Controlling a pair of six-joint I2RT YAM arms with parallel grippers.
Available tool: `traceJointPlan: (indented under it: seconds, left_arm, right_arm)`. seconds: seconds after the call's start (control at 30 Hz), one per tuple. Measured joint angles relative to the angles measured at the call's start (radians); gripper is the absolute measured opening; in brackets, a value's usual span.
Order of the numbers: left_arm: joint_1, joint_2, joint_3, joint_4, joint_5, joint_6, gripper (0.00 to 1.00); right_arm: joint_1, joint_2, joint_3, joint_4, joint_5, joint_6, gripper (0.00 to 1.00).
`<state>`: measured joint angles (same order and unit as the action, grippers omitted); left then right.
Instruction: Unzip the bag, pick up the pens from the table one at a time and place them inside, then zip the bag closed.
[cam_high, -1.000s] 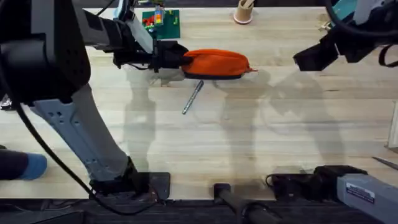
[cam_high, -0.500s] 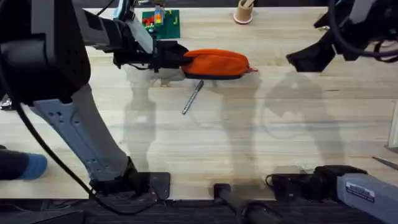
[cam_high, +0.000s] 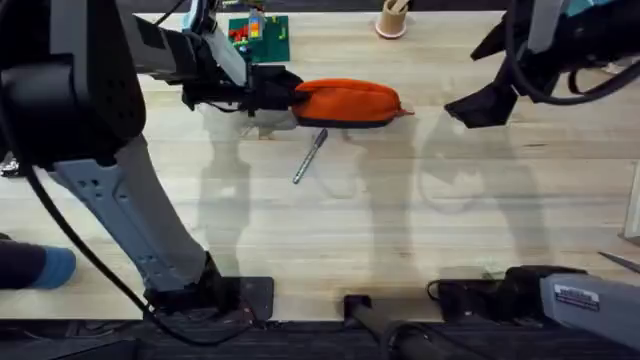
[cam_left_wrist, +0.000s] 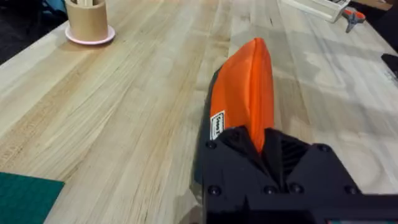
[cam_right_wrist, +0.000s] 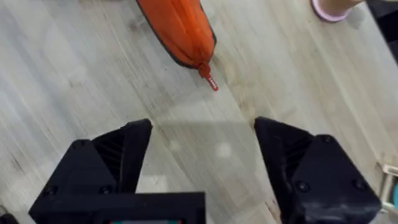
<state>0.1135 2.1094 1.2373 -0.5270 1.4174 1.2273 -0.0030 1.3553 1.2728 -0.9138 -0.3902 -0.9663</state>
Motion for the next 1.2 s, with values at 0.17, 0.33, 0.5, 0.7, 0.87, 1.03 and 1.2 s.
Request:
traceJointPlan:
  seconds: [0.17, 0.33, 0.5, 0.7, 0.87, 1.03, 1.2]
  left_arm:
    - [0.000, 0.000, 0.000, 0.000, 0.000, 0.000, 0.041]
    - [0.000, 0.000, 0.000, 0.000, -0.001, 0.000, 0.041]
    - [0.000, 0.000, 0.000, 0.000, -0.001, 0.000, 0.041]
    - [0.000, 0.000, 0.000, 0.000, -0.001, 0.000, 0.041]
    - [0.000, 0.000, 0.000, 0.000, -0.001, 0.000, 0.041]
    - [0.000, 0.000, 0.000, 0.000, -0.001, 0.000, 0.041]
    - [0.000, 0.000, 0.000, 0.000, -0.001, 0.000, 0.041]
  right_arm:
    - [-0.037, 0.055, 0.000, 0.000, -0.062, -0.056, 0.996]
    - [-0.102, 0.069, 0.000, 0.005, -0.137, -0.118, 0.996]
    - [-0.217, 0.129, 0.002, 0.052, -0.256, -0.165, 0.996]
    - [-0.256, 0.230, 0.002, 0.088, -0.293, -0.171, 0.996]
    - [-0.254, 0.275, 0.002, 0.111, -0.307, -0.179, 0.996]
    - [-0.245, 0.299, 0.002, 0.122, -0.315, -0.194, 0.996]
    - [-0.237, 0.301, 0.002, 0.121, -0.330, -0.195, 0.995]
